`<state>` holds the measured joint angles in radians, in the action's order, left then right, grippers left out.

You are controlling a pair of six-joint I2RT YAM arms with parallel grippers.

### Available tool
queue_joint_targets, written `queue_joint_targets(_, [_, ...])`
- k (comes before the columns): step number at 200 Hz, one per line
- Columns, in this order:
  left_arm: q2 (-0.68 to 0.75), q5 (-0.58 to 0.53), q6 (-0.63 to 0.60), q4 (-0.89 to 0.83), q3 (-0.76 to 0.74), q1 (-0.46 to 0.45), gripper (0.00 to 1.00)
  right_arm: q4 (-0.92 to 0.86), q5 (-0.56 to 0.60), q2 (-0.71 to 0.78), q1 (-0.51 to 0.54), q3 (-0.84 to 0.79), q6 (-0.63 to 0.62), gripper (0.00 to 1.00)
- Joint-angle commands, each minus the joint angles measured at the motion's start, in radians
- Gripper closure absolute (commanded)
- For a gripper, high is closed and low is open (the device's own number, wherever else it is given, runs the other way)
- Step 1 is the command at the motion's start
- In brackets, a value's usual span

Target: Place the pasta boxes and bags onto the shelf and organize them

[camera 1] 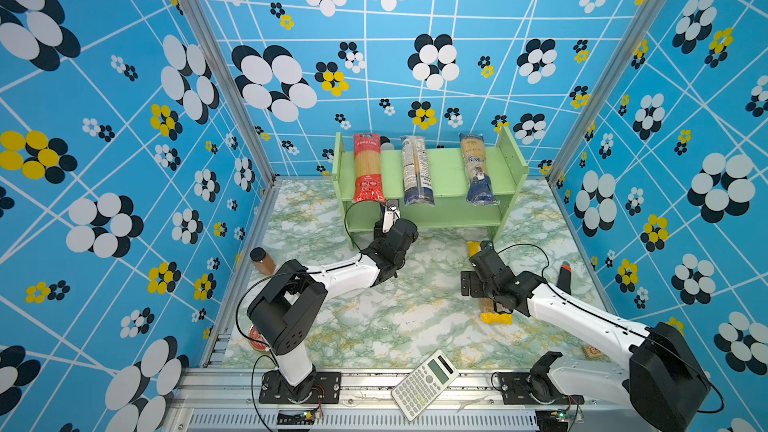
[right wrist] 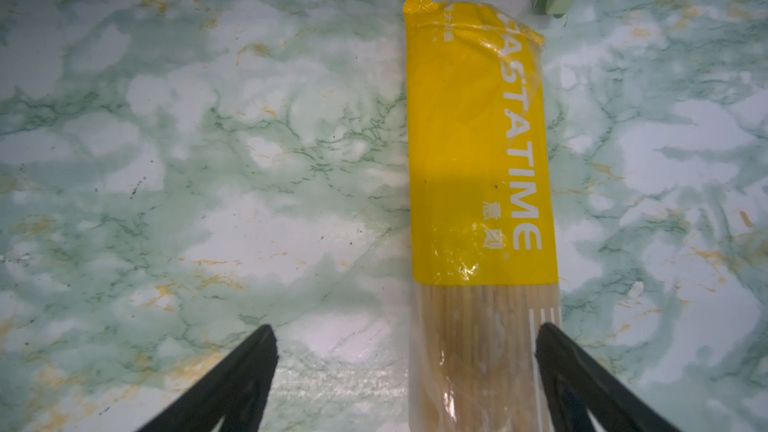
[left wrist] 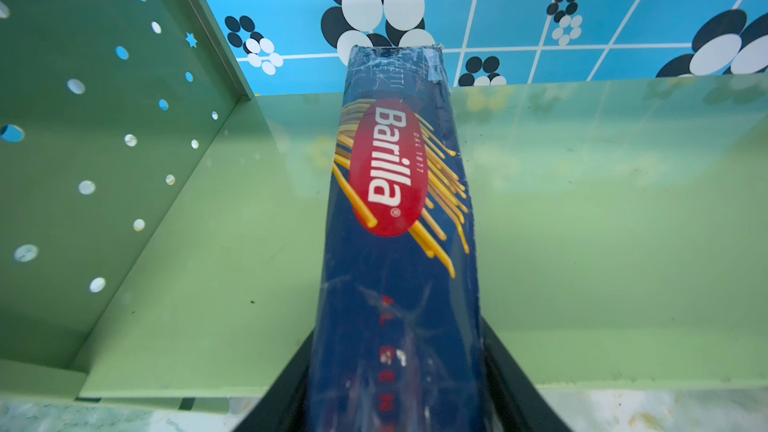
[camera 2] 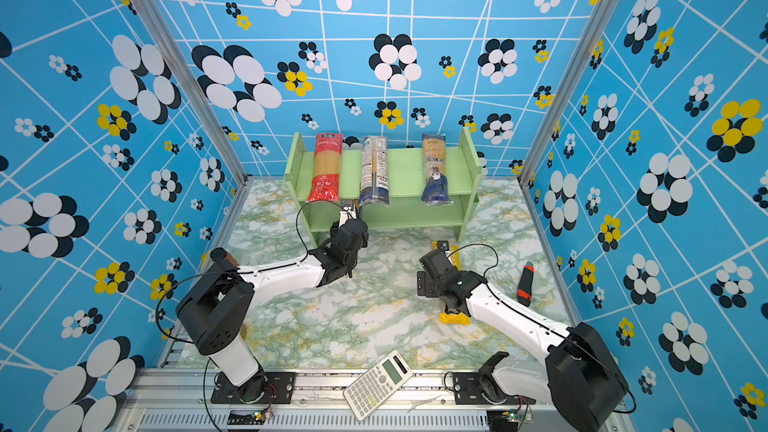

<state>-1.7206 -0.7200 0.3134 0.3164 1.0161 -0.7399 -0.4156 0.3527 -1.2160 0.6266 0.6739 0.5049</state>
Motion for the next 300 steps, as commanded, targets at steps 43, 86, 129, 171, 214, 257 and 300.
queue_joint_targets(43, [0.021,-0.055,0.016,0.092,0.001,0.018,0.42,-0.046,0.000,0.021,-0.007,0.007,0.003,0.01])
queue_joint_targets(86, [0.034,-0.056,0.031,0.075,-0.014,0.016,0.24,-0.050,0.002,0.029,-0.007,0.006,0.003,0.01])
queue_joint_targets(129, [0.049,-0.063,0.044,0.070,-0.040,-0.001,0.01,-0.057,0.005,0.041,-0.007,0.005,-0.006,0.01])
queue_joint_targets(171, [0.070,-0.093,0.026,0.079,-0.068,-0.036,0.01,-0.063,0.002,0.049,-0.007,0.008,-0.017,0.01])
queue_joint_targets(214, [0.119,-0.110,0.031,0.057,-0.109,-0.076,0.01,-0.080,0.009,0.068,-0.007,0.010,-0.026,0.01])
queue_joint_targets(257, [0.171,-0.167,0.038,0.005,-0.146,-0.128,0.01,-0.105,0.034,0.100,-0.007,0.009,-0.008,0.01])
queue_joint_targets(300, [0.226,-0.186,0.096,-0.077,-0.186,-0.173,0.01,-0.140,0.045,0.130,-0.014,-0.002,0.035,0.01])
